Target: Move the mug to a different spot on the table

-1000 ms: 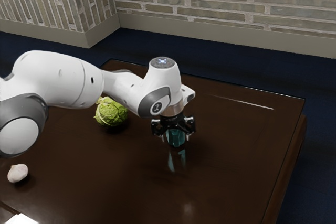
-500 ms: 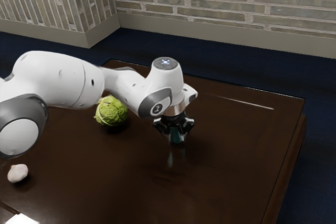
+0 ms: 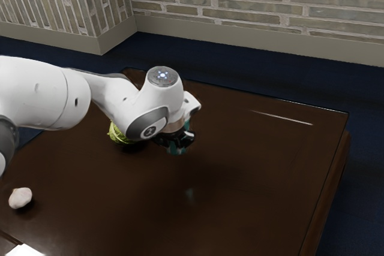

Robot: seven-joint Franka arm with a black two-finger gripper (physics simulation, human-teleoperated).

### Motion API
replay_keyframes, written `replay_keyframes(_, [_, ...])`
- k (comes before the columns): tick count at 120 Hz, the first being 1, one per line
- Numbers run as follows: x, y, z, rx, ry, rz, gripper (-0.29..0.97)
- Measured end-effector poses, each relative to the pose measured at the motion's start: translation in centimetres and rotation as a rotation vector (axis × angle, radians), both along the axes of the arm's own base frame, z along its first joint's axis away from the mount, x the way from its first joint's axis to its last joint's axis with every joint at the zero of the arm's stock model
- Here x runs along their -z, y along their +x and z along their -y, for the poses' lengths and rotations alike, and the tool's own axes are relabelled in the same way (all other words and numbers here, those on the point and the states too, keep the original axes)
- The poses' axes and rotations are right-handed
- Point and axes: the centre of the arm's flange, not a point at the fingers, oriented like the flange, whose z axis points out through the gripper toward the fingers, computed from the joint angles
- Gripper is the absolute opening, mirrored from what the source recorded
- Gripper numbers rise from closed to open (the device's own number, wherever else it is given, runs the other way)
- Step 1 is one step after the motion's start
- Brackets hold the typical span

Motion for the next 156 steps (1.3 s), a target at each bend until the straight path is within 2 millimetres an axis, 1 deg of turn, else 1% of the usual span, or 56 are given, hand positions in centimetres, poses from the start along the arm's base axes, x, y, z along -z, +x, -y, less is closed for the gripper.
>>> replay_keyframes(16, [1.1, -2.3, -2.4, -0.020, 0.017, 0.023, -0.07])
replay_keyframes(25, [2.3, -3.4, -3.1, -0.021, 0.011, 0.028, -0.06])
replay_keyframes(33, [3.0, -4.1, -3.4, -0.015, 0.003, 0.040, -0.06])
replay_keyframes(54, [4.0, -4.5, -3.1, 0.014, 0.000, 0.075, -0.04])
replay_keyframes(80, [5.4, -5.2, -3.9, 0.024, 0.006, 0.082, -0.04])
replay_keyframes(104, [6.5, -5.2, -4.2, 0.036, 0.029, 0.083, -0.03])
replay_keyframes(120, [6.7, -5.1, -4.3, 0.042, 0.031, 0.089, 0.25])
replay_keyframes(129, [6.4, -5.1, -4.1, 0.037, 0.019, 0.091, 0.37])
replay_keyframes(141, [4.9, -5.0, -3.7, -0.016, -0.044, 0.084, 0.48])
replay_keyframes(156, [3.2, -5.7, -4.0, -0.109, -0.136, 0.012, 0.56])
